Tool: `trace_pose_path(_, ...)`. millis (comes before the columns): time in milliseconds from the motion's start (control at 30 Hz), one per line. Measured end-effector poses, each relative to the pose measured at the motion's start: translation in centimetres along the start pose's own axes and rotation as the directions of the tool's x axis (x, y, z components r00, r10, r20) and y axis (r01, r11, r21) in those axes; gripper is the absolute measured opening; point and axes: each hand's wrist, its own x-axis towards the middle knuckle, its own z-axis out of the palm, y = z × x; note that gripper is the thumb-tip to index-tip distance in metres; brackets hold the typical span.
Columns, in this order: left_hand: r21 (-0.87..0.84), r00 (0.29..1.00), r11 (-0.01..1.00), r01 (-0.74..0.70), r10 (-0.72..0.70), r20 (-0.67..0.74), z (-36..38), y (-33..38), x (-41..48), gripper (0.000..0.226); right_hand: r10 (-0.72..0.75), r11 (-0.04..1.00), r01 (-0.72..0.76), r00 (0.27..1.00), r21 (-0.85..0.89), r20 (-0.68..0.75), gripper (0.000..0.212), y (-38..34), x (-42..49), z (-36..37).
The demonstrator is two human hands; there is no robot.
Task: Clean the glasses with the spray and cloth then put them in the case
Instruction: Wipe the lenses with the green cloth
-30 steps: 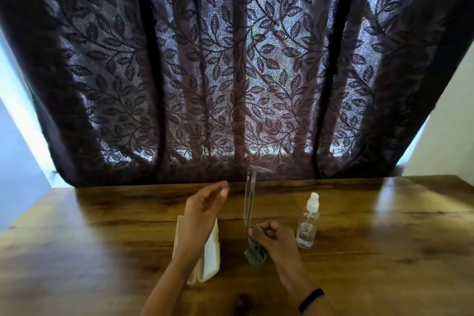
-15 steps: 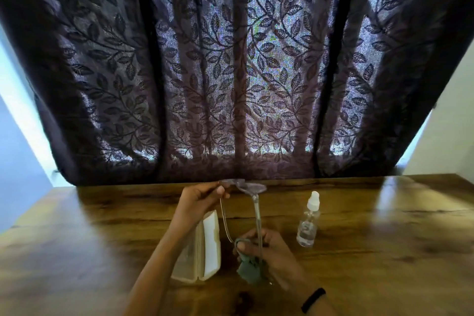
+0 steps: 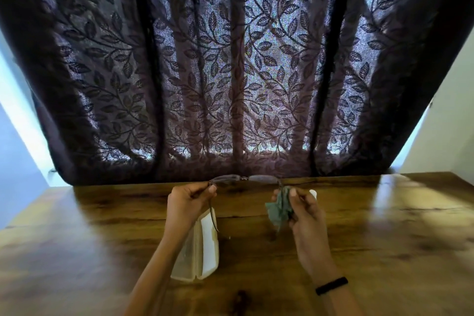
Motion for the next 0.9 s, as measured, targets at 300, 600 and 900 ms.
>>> trace_pose_path(300, 0.037, 0.999, 0.999, -0.029, 0.029, -0.013, 0.2, -0.1, -0.8, 0.016, -0.114, 0.993, 0.114, 0.993, -0.038, -0.015, 0.020, -0.5, 0.6, 0.5)
trace_pose_path(600, -0.235, 0.996, 0.969, 0.070, -0.082, -0.040, 0.5, 0.7, -0.7, 0.016, -0.233, 0.959, 0.222, 0.971, -0.177, -0.044, 0.012, 0.7, 0.8, 0.8)
trace_pose_path(900, -0.406, 0.986, 0.899, 0.165, -0.137, 0.097, 0.5, 1.7, -1.2, 0.019, -0.196, 0.975, 0.177, 0.970, -0.136, -0.146, 0.013, 1.8, 0.3, 0.8)
